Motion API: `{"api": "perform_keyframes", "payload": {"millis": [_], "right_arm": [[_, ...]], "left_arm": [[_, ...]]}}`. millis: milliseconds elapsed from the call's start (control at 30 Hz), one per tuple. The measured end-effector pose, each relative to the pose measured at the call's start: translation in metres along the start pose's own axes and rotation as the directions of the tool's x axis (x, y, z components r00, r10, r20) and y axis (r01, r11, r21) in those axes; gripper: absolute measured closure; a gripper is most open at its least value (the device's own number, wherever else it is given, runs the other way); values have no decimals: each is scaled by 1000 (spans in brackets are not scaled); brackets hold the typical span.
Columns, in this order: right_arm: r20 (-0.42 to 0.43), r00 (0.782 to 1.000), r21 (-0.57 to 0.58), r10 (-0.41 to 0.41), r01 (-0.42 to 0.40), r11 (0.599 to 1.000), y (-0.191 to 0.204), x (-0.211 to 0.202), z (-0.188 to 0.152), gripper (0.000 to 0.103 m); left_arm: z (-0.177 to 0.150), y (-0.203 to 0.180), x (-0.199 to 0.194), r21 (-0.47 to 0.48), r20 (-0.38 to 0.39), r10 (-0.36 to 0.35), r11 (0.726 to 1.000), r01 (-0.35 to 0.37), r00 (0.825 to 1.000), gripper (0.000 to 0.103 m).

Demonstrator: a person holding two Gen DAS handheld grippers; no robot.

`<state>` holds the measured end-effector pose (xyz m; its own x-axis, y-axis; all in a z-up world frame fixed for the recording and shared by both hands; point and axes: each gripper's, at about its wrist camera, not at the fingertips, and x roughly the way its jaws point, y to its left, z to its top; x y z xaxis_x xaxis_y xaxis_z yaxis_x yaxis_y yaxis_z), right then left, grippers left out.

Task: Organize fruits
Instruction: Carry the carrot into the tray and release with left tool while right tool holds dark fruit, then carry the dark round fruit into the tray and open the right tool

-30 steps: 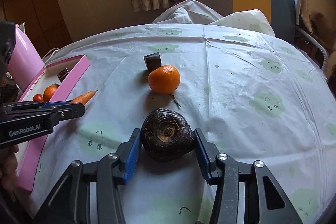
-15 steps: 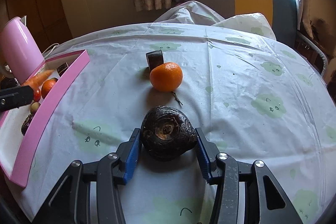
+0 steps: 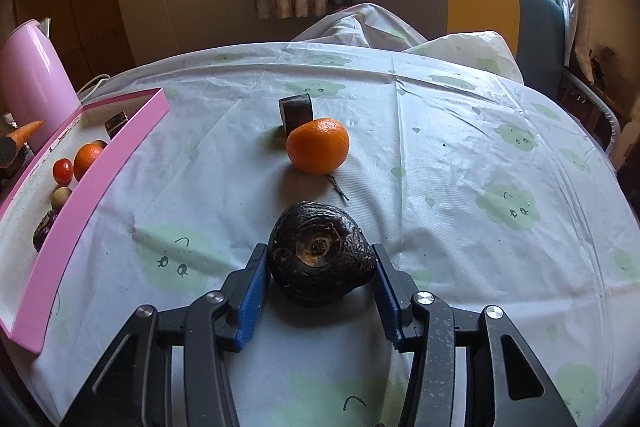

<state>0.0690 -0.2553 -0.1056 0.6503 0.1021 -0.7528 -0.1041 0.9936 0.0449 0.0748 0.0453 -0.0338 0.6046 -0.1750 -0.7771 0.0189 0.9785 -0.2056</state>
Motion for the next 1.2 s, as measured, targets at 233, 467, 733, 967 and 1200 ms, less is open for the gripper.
{"api": "perform_keyframes", "payload": {"millis": [233,467,733,967,1200], "right_arm": [[0,1000,5,4,-4,1000,-1,0,0,53],[1,1000,4,4,-4,1000,-1,0,0,53],[0,1000,0,0,0,1000,-1,0,0,53],[-6,1000,-14,-16,15,1000,1,0,1,53],[-18,1000,-4,-26,26,1000,4,-2,3,54]], "left_arm": [[14,41,34,-68,-33,91,993,-93,995,83],[14,48,42,-110,-50,135,984,-139,990,77],[-5,21,30,-67,-39,115,991,-117,993,77],[-14,-2,21,1,-25,89,996,-89,996,77],[-21,-5,18,4,-32,67,998,-67,997,76]]}}
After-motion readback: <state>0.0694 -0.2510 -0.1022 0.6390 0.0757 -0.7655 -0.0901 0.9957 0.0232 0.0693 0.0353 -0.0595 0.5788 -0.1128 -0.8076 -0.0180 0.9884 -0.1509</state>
